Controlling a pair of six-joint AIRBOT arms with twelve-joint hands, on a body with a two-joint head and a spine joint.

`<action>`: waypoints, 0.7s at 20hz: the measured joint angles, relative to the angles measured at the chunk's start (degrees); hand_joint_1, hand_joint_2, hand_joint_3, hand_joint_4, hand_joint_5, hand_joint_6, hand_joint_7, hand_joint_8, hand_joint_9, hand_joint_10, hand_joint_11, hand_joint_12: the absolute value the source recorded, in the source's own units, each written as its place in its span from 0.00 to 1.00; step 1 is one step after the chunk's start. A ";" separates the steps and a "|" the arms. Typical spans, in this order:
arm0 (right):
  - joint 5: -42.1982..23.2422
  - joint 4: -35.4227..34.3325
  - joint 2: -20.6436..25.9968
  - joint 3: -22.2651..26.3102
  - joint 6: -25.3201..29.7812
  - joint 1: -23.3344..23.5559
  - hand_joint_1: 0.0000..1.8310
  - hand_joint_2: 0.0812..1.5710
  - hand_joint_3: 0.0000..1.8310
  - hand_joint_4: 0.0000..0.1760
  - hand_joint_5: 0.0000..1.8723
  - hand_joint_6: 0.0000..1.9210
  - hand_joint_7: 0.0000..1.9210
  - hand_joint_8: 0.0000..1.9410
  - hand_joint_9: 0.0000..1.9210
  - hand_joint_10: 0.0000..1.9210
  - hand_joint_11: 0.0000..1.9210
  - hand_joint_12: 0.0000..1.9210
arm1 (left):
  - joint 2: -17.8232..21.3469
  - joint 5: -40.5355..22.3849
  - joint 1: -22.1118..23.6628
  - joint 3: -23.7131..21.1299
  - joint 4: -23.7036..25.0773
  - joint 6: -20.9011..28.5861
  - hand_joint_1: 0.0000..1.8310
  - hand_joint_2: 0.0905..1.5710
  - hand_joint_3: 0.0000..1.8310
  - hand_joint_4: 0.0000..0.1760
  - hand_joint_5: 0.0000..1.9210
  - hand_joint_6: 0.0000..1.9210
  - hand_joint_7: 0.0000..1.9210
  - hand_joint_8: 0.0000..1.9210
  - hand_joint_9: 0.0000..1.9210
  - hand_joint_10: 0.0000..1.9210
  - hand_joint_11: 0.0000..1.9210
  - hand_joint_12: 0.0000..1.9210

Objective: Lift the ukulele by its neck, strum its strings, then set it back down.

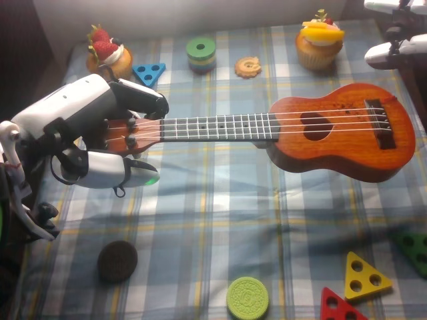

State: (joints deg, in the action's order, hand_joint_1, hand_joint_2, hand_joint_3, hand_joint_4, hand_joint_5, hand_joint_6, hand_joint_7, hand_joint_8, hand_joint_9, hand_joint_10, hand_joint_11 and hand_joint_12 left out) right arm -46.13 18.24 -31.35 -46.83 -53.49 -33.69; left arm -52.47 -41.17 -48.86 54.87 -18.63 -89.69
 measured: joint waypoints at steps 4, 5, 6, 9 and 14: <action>2.38 -1.27 -1.07 -0.87 -0.37 0.00 0.59 0.77 0.07 0.00 0.31 0.07 0.09 0.01 0.00 0.00 0.00 0.00 | -0.92 0.72 0.00 0.90 -0.70 -0.02 0.84 0.72 0.05 0.66 0.58 1.00 0.75 1.00 0.82 1.00 0.85 1.00; 2.43 -1.36 -1.18 -0.90 -0.37 0.00 0.59 0.77 0.07 0.00 0.31 0.07 0.09 0.01 0.00 0.00 0.00 0.00 | -1.09 1.14 0.00 1.09 -1.11 -0.02 0.84 0.72 0.05 0.66 0.58 1.00 0.75 1.00 0.82 1.00 0.85 1.00; 2.40 -1.31 -1.18 -0.94 -0.37 0.00 0.59 0.77 0.07 0.00 0.31 0.07 0.09 0.01 0.00 0.00 0.00 0.00 | -1.53 1.60 0.00 1.53 -1.31 0.00 0.85 0.71 0.05 0.66 0.58 1.00 0.74 1.00 0.82 1.00 0.85 1.00; 2.73 -1.75 -1.18 -1.03 -0.39 0.00 0.59 0.77 0.07 0.00 0.31 0.07 0.09 0.01 0.00 0.00 0.00 0.00 | -2.36 2.99 0.11 2.27 -1.92 -1.09 0.82 0.73 0.05 0.56 0.56 1.00 0.70 1.00 0.78 1.00 0.83 1.00; 2.80 -1.75 -1.27 -1.05 -0.39 0.00 0.59 0.77 0.07 0.00 0.31 0.07 0.09 0.00 0.00 0.00 0.00 0.00 | -3.78 6.86 1.31 3.69 -4.39 -6.32 0.74 0.76 0.01 0.00 0.44 1.00 0.54 1.00 0.64 1.00 0.70 1.00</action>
State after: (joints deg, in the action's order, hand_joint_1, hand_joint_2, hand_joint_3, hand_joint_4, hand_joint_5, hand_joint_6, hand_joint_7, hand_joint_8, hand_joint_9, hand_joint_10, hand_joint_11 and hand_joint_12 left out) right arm -43.33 16.49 -32.62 -47.88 -53.89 -33.69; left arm -56.25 -34.30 -47.55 58.57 -23.03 -96.01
